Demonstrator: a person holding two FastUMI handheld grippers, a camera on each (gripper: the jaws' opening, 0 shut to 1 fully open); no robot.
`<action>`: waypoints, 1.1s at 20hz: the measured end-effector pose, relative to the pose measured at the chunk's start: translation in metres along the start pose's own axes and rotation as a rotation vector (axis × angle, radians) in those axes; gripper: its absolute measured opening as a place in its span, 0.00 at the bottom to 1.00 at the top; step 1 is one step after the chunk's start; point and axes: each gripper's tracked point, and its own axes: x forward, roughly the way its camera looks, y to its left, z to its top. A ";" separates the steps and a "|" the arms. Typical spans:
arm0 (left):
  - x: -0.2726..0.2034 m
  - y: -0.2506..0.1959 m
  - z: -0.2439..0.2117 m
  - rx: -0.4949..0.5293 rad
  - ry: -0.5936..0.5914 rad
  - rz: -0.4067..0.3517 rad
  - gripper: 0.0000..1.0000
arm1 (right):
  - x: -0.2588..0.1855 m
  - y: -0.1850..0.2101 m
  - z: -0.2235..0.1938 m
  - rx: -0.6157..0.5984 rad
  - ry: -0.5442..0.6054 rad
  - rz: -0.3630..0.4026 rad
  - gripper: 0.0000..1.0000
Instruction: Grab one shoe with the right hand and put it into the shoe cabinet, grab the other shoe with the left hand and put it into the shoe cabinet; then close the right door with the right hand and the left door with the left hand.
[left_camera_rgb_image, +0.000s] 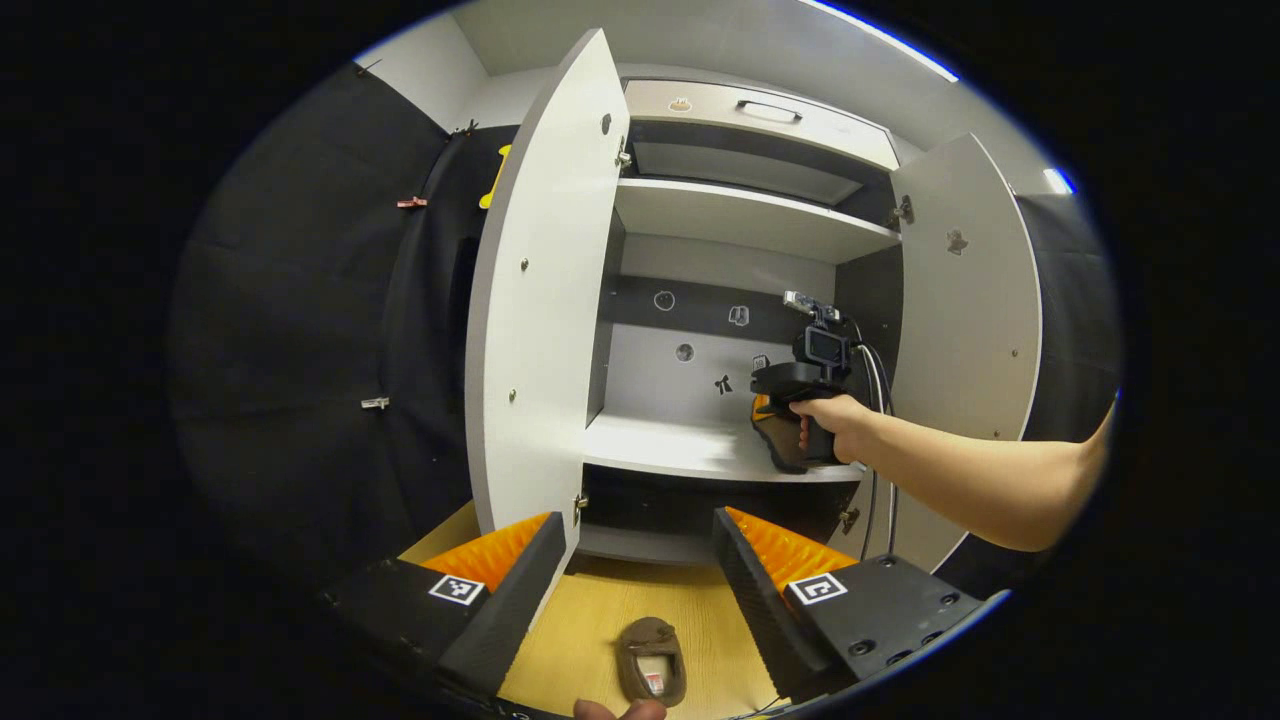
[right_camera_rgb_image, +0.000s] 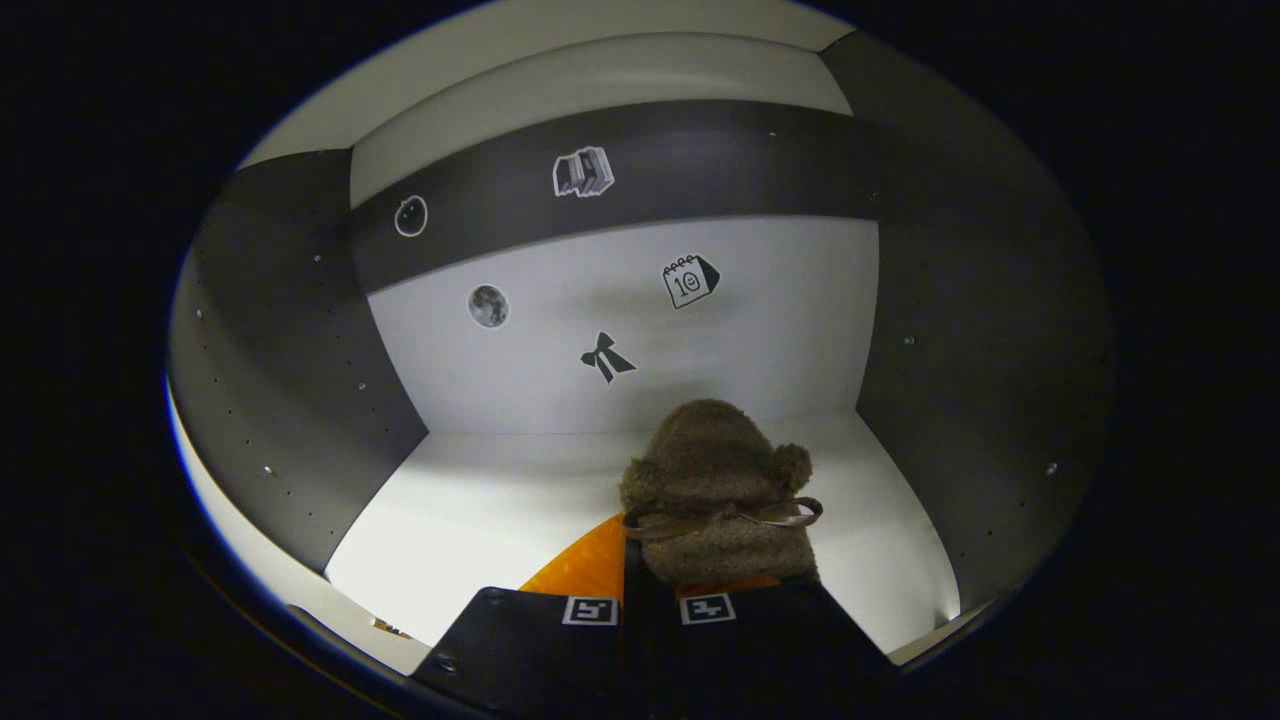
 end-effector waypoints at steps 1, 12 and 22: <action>0.000 0.000 -0.002 -0.001 0.004 0.001 0.95 | 0.006 -0.001 -0.001 0.002 0.003 -0.008 0.08; 0.000 -0.010 0.002 0.009 0.003 -0.025 0.95 | -0.013 0.011 -0.011 -0.032 0.047 -0.005 0.53; -0.004 -0.012 -0.007 0.003 0.010 -0.052 0.95 | -0.106 0.003 0.013 0.018 -0.122 0.034 0.98</action>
